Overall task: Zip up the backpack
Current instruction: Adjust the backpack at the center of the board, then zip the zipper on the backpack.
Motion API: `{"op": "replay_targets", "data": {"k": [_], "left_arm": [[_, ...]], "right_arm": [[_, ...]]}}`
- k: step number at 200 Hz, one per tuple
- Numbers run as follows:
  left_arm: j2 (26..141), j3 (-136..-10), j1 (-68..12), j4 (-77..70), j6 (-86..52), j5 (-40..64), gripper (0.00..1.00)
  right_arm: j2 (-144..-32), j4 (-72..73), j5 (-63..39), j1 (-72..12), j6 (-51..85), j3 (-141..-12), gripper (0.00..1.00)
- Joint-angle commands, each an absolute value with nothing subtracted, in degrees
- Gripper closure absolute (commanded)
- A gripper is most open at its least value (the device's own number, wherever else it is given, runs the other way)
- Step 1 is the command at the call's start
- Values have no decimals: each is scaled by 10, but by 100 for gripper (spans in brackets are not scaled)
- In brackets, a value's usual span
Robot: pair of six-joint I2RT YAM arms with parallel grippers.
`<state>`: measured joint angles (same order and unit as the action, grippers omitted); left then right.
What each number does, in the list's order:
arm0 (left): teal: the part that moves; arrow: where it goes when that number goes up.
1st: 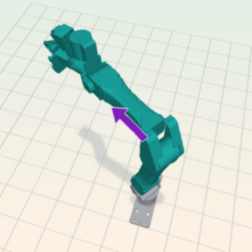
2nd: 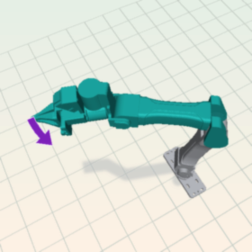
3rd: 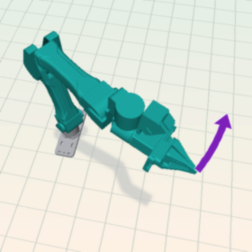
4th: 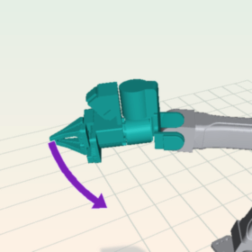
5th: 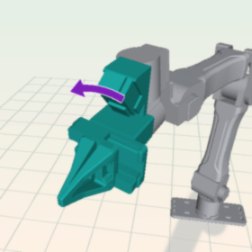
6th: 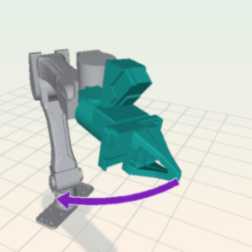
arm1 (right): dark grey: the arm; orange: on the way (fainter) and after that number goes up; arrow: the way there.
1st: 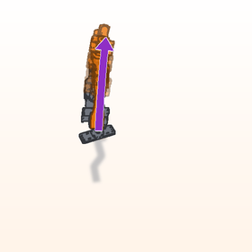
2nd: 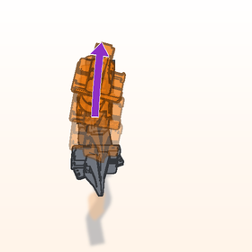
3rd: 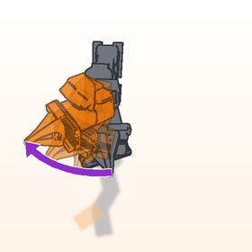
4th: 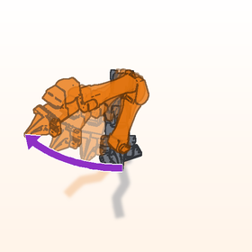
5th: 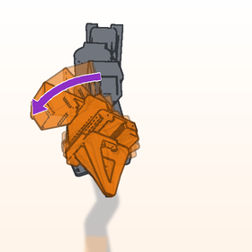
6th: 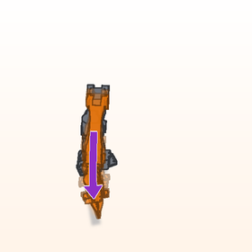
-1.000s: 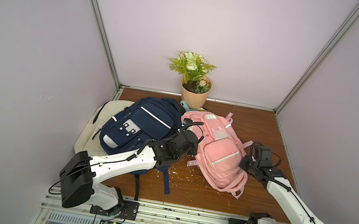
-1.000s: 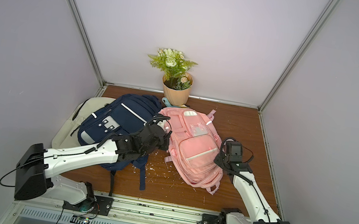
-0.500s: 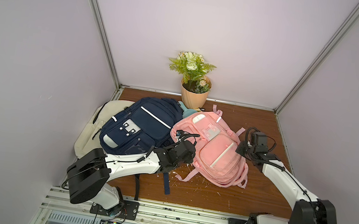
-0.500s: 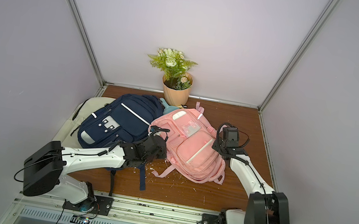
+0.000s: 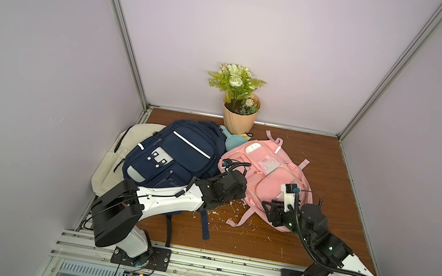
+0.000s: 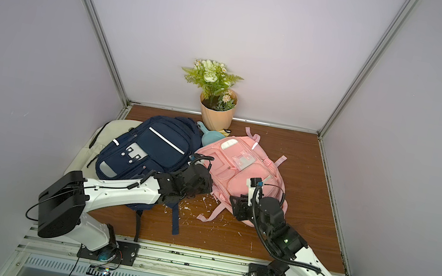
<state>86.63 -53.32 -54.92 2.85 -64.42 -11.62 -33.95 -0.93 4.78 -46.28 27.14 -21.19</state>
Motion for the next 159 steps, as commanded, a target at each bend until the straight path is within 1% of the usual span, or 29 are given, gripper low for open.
{"op": "replay_targets", "data": {"k": [1, 30, 55, 89, 102, 128, 146, 159], "left_arm": [[867, -559, -558, 2, -655, -112, 98], [876, -562, -558, 3, -655, -113, 98], [876, -560, -558, -1, -657, -111, 98], [868, -556, -558, 0, -657, -113, 98], [866, -554, -558, 0, -657, -110, 98], [860, -548, -557, -2, -658, -107, 98], [857, -543, -558, -6, -659, -101, 98], [857, -542, -559, -8, -658, -97, 99]], "right_arm": [[-291, 52, 83, -510, 277, -193, 52], [-264, 94, 113, -583, 251, -166, 56], [-308, 145, 144, -627, 227, -155, 57], [-400, 238, 140, -634, 223, -139, 58], [-426, 257, 158, -634, 222, -133, 59], [-445, 278, 226, -633, 218, -119, 60], [-458, 290, 237, -632, 199, -118, 60], [-471, 308, 227, -632, 191, -117, 60]]}}
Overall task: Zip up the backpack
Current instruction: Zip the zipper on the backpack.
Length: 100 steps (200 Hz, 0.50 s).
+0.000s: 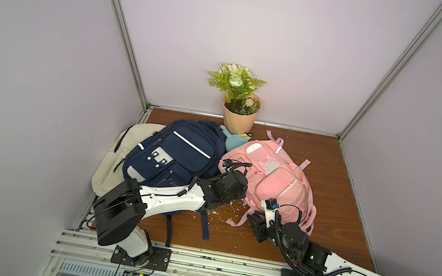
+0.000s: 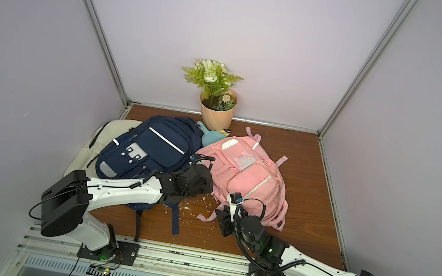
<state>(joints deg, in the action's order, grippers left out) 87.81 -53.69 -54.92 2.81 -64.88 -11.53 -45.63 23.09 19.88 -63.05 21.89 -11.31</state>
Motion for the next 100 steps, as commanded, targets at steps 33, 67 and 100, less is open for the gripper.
{"op": "replay_targets", "data": {"k": [33, 67, 100], "left_arm": [[853, -534, -563, -17, -662, -88, 99], [849, -534, -572, -18, -666, -84, 100], [846, -537, -582, -18, -670, -81, 100]], "right_arm": [[-523, 345, 231, -631, 169, -122, 62], [-566, 374, 249, -617, 147, -134, 62], [-591, 411, 234, -579, 143, -134, 63]]}}
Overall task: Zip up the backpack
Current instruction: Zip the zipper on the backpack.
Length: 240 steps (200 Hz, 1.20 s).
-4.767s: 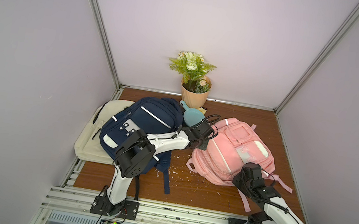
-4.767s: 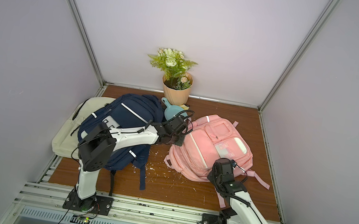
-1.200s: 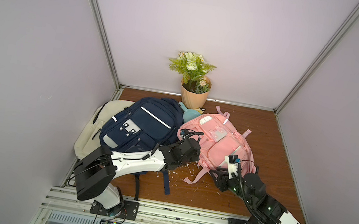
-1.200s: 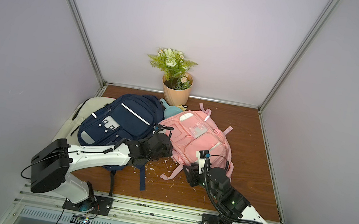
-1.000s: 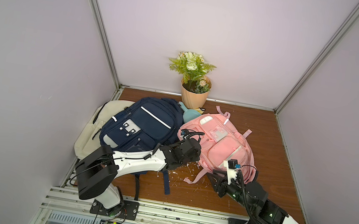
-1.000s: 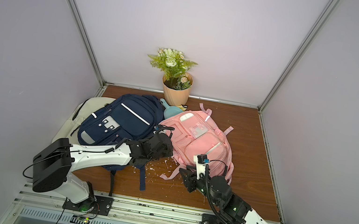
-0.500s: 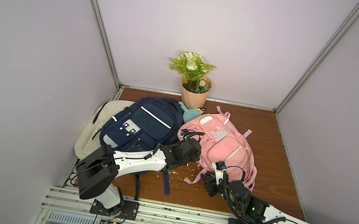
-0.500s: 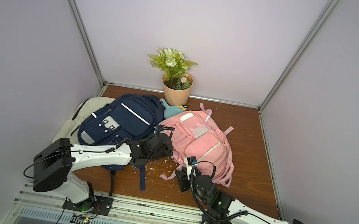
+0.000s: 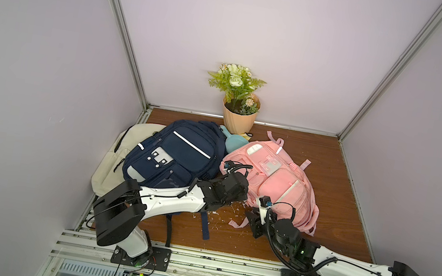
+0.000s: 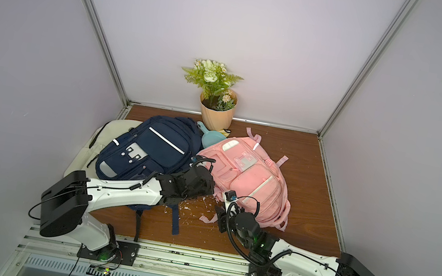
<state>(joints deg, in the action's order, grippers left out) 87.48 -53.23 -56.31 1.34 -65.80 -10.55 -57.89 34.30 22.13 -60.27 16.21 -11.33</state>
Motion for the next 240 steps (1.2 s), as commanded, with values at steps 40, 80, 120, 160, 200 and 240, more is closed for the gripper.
{"op": "replay_targets", "data": {"k": [40, 80, 120, 160, 200, 240], "left_arm": [[847, -545, -593, -10, -670, -80, 100], [855, -546, -595, -12, -673, -74, 100], [859, -549, -594, 2, -675, -91, 100], [868, -561, -584, 21, -665, -106, 100], [878, -573, -549, 28, -643, -114, 100], [900, -601, -526, 45, -610, -138, 100]], "right_arm": [[-615, 435, 248, -562, 121, -145, 65], [-635, 447, 236, -555, 114, -159, 72], [-629, 448, 235, -555, 115, -151, 83], [-587, 407, 230, -557, 118, -131, 91], [-551, 346, 211, -573, 150, -122, 99], [-534, 246, 199, -590, 217, -152, 100]]}}
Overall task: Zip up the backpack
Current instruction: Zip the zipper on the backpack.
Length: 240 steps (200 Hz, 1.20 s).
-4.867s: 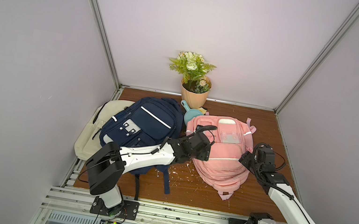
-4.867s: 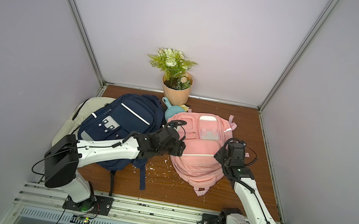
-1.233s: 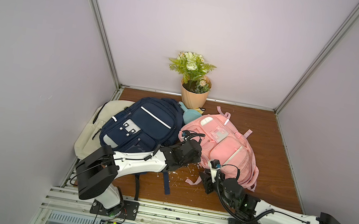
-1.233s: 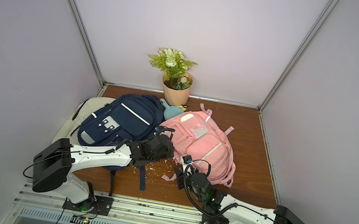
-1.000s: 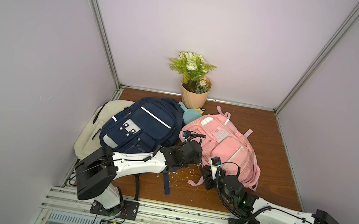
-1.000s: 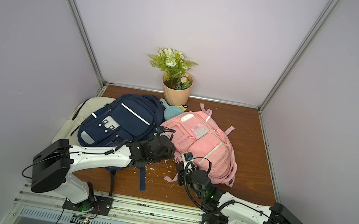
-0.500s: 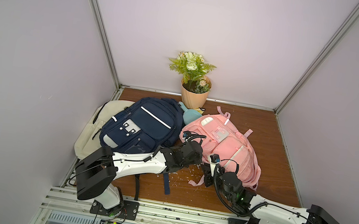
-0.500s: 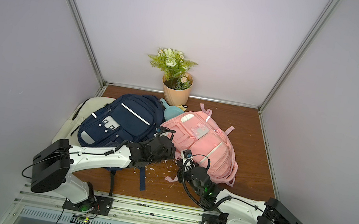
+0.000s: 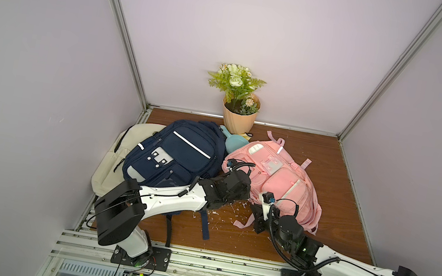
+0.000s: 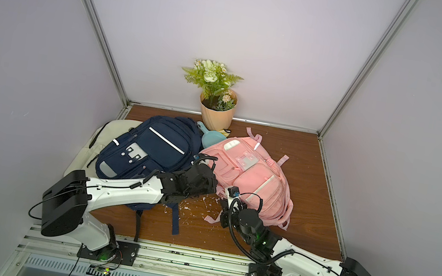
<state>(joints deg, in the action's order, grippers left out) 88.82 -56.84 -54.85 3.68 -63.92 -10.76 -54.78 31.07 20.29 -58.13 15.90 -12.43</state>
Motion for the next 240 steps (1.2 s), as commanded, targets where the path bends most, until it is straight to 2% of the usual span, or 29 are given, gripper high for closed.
{"op": "replay_targets", "data": {"k": [1, 38, 79, 106, 136, 150, 191, 240], "left_arm": [[901, -601, -525, 45, -609, -138, 100], [922, -636, -516, 65, -574, -171, 100], [938, -642, -466, 53, -545, -138, 100], [946, -658, -445, 59, -521, -147, 100], [958, -663, -443, 58, -508, -128, 100], [954, -652, -452, 53, -514, -117, 92], [903, -586, -507, 43, -554, -118, 57], [885, -497, -541, -49, -622, -47, 44]], "right_arm": [[-534, 243, 199, -591, 219, -154, 100], [-522, 104, 205, -605, 293, -199, 100], [-466, -6, 229, -606, 354, -189, 100], [-440, -38, 247, -606, 389, -160, 100], [-443, -8, 226, -606, 388, -153, 100], [-456, 10, 213, -606, 383, -167, 100], [-502, 57, 194, -606, 377, -201, 100], [-524, 84, 184, -606, 366, -210, 100]]}}
